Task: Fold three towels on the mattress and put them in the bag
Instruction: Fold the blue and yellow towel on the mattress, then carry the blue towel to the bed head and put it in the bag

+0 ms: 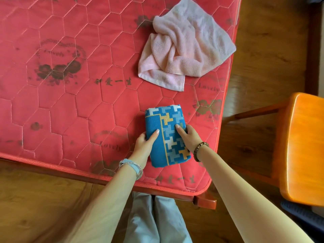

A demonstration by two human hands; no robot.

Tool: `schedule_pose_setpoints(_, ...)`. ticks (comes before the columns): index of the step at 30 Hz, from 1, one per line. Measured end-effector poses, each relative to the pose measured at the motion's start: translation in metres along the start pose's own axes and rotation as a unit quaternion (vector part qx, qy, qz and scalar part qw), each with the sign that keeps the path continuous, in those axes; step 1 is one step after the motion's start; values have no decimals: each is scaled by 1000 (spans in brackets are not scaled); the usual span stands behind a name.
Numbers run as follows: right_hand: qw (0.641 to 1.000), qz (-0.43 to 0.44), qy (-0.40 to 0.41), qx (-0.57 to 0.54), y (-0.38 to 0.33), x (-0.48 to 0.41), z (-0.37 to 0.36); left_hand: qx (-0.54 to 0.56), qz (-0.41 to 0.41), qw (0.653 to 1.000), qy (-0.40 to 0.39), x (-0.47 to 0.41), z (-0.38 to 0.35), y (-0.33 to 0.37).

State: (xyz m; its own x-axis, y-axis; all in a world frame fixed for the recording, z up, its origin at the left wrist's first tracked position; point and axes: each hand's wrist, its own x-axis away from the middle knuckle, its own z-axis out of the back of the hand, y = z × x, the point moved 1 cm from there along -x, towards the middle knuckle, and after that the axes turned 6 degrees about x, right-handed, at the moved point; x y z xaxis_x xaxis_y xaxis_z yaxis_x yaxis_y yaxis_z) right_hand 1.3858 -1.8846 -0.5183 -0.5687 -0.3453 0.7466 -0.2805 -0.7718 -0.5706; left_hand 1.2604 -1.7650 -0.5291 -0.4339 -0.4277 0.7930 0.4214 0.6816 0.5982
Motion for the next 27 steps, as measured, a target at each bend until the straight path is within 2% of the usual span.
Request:
schedule_pose_setpoints(10, 995, 74, -34, -55, -54, 75, 15, 61, -58, 996, -29, 77, 20, 57)
schedule_pose_setpoints(20, 990, 137, -43, -14, -152, 196, 19, 87, -91, 992, -8, 200, 54, 136)
schedule_pose_setpoints(27, 981, 172, -89, 7, -204, 272, -18, 120, -109, 987, 0, 290, 118, 168)
